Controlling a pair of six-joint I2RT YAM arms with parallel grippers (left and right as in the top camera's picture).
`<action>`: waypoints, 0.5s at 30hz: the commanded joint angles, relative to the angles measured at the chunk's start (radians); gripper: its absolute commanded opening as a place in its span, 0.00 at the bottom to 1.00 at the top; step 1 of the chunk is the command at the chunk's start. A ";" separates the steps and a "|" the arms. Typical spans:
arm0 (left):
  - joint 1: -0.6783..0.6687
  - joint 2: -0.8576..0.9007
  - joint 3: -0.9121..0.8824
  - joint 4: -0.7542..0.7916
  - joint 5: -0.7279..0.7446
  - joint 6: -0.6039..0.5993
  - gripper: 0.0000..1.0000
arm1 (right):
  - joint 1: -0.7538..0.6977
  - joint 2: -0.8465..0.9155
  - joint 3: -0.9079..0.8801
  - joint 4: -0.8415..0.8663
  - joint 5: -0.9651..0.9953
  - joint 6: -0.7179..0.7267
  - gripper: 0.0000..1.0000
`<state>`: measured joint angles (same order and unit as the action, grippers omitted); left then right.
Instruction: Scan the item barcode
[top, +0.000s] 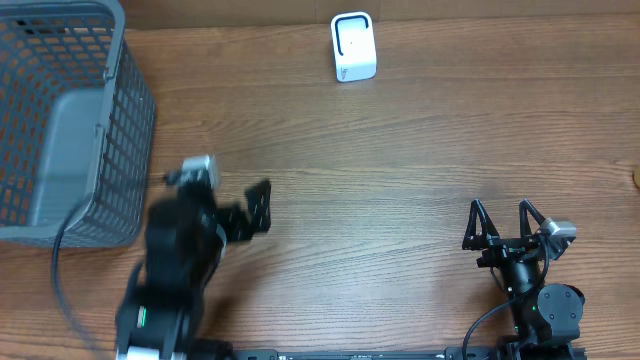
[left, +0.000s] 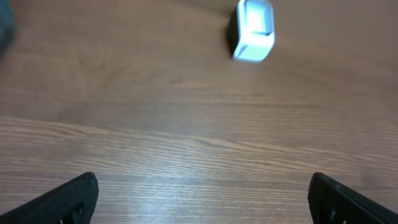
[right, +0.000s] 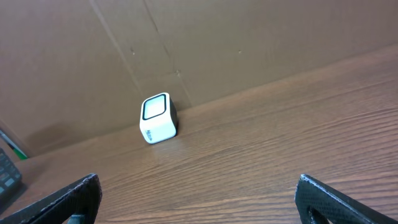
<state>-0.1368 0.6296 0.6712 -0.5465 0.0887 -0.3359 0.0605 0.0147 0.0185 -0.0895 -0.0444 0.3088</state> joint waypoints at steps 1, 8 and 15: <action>0.003 -0.195 -0.094 0.010 -0.012 0.121 1.00 | 0.006 -0.012 -0.010 0.006 0.010 -0.010 1.00; 0.009 -0.360 -0.253 0.116 -0.021 0.251 1.00 | 0.006 -0.012 -0.010 0.006 0.010 -0.010 1.00; 0.080 -0.489 -0.480 0.437 -0.015 0.268 1.00 | 0.006 -0.012 -0.010 0.006 0.010 -0.010 1.00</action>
<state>-0.0898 0.1902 0.2699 -0.1825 0.0776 -0.1062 0.0605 0.0147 0.0185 -0.0898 -0.0444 0.3088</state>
